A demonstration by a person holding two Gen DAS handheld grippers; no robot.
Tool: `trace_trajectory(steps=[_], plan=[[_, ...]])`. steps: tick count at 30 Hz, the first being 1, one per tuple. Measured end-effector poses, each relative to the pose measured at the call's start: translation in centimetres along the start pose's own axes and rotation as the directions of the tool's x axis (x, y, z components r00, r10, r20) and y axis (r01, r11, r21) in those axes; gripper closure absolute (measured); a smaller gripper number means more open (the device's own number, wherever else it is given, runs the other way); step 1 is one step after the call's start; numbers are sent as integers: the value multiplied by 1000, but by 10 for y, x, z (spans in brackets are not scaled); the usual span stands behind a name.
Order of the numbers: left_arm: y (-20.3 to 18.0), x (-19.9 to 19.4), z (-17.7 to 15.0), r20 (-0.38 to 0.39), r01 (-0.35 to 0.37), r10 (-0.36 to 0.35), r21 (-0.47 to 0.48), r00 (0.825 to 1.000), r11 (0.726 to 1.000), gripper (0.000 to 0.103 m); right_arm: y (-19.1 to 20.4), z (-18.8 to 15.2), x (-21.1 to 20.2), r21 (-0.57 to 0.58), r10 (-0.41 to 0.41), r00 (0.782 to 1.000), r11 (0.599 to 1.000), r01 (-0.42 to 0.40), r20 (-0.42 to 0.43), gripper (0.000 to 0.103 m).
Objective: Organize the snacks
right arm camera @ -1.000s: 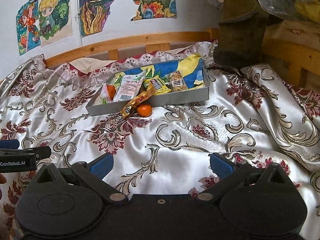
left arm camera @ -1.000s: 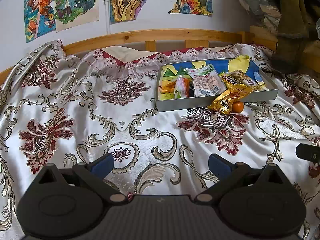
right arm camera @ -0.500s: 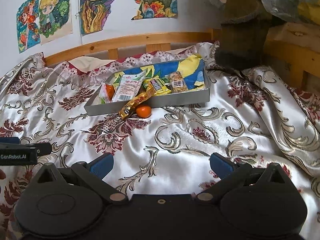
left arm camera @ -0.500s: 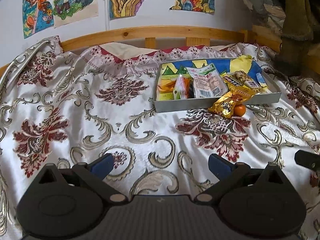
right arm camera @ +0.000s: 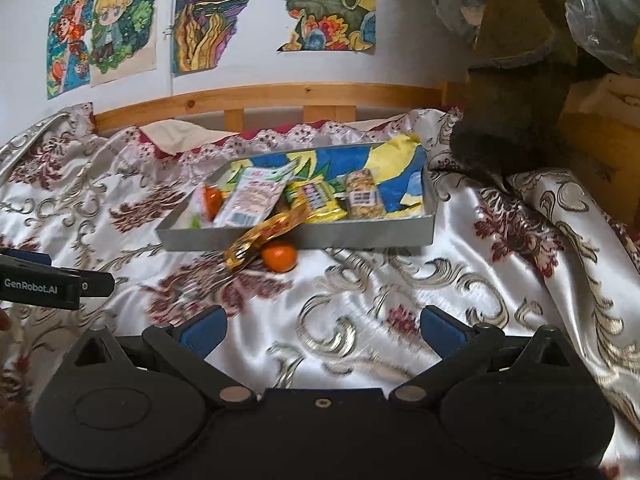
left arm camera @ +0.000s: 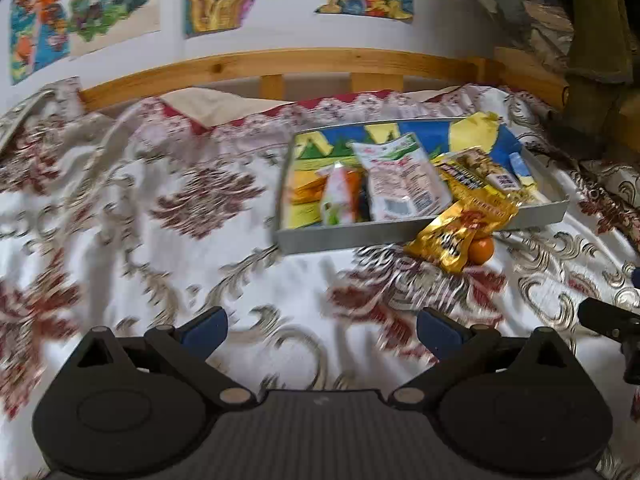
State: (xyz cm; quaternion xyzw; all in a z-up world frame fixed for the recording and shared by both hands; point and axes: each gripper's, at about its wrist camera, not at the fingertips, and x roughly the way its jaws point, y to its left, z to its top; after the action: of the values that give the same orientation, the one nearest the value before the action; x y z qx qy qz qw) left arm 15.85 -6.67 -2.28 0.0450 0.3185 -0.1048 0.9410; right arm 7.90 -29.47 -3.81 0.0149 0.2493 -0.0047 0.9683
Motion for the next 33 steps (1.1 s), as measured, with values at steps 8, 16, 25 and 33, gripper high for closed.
trace_trajectory(steps=[8,16,25,33], plan=[[-15,45,26,4,189,-190,38,982,981,1,-4,13,50,-125,40,999,991,-45,-36,1],[-31,93,51,-43,385,-382,85,923,919,1,-1,19,94,-149,119,991,981,-127,-64,16],[-34,119,66,-126,544,-531,103,838,833,1,10,25,122,-170,198,978,964,-205,-57,33],[-34,122,65,-172,580,-560,101,810,808,11,15,26,135,-190,206,977,958,-214,-61,64]])
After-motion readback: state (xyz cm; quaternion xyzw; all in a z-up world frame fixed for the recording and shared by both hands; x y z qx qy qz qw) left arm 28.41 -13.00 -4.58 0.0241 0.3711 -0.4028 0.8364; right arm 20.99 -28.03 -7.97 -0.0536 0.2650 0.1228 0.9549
